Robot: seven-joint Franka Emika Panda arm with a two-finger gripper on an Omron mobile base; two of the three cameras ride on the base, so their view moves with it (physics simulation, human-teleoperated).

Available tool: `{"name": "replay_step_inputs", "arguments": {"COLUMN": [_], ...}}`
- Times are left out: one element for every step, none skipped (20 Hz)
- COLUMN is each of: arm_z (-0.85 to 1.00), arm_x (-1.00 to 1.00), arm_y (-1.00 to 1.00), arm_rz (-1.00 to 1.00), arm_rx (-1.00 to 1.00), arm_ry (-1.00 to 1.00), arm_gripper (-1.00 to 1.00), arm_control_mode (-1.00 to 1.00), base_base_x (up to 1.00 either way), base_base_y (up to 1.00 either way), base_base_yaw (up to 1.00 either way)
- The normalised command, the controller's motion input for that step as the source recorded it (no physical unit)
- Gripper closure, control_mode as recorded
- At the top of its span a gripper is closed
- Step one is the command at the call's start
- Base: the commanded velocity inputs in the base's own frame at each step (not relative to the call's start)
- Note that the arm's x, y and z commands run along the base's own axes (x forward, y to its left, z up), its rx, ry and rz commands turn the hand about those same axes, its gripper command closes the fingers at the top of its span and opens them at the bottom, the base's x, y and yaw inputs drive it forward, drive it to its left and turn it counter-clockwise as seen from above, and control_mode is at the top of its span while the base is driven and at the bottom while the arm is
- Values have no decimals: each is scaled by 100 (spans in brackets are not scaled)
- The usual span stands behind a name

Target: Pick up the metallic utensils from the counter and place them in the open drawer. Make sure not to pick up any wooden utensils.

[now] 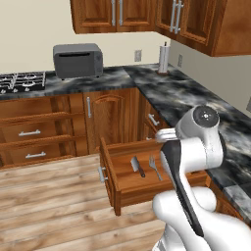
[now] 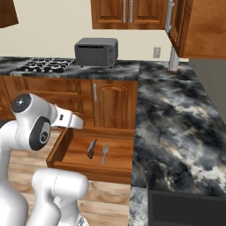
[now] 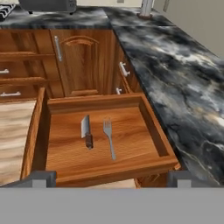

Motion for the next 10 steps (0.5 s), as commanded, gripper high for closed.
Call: {"name": "replay_step_inputs", "arguments": {"arm_z": [66,74,66,61,45,26,14,0,0,-4], "arm_x": [-44,-36,-27,-29,-21,-22,-28,-46,-70,-84], "arm_y": [0,0,2,4,0,6,0,0,1,7], "arm_rz": [0,0,0,0,0,0,0,0,0,0], "arm_rx": [0,0,0,0,1,0,0,0,3,2], "arm_ry": [-21,-18,-9,-7,-2,-3,-5,-12,-5,0], "arm_gripper": [-100,-100,-100,-100,-100,-100,-100,-100,-100,-100], "arm_control_mode": [-100,-100,-100,-100,-100,-100,-100,-100,-100,-100], "base_base_x": [0,0,0,0,0,0,0,0,0,0], "base_base_y": [0,0,0,0,0,0,0,0,0,0], "base_base_yaw": [0,0,0,0,0,0,0,0,0,0]}}
